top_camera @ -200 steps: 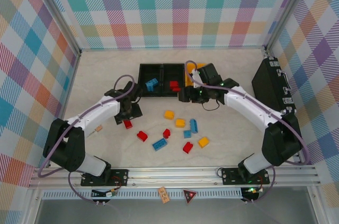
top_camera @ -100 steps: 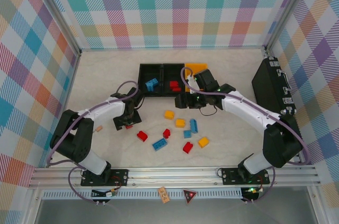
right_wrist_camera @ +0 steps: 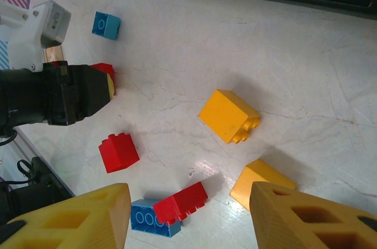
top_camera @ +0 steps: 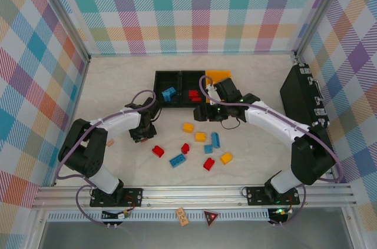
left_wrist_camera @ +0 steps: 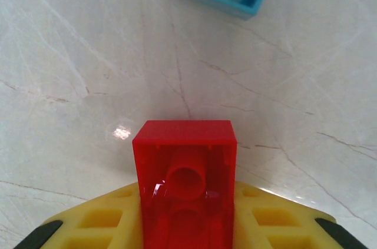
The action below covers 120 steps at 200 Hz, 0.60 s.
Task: Sort the legos into containers by color
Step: Pick up the lego from the middle-left of the table.
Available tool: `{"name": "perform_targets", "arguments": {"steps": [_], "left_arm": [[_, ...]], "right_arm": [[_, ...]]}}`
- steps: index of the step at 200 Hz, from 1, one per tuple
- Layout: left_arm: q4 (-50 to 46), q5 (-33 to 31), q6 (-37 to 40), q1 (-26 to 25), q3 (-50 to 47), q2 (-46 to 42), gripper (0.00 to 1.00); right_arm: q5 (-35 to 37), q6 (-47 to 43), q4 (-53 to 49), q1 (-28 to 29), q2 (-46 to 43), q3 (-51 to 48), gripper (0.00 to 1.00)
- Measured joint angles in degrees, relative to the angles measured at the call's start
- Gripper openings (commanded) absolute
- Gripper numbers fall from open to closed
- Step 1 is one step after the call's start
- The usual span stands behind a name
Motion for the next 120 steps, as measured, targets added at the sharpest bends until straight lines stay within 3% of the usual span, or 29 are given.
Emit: {"name": "perform_targets", "arguments": {"steps": [63, 120], "left_arm": [[-2.99, 1.49, 5.03, -3.69, 17.53, 0.79, 0.35], [-4.09, 3.50, 8.33, -7.43, 33.73, 10.67, 0.35]], "right_arm": [[5.66, 1.77, -1.60, -1.38, -0.90, 0.00, 0.57], [7.74, 4.59, -1.75, -2.89, -2.82, -0.04, 0.57]]}}
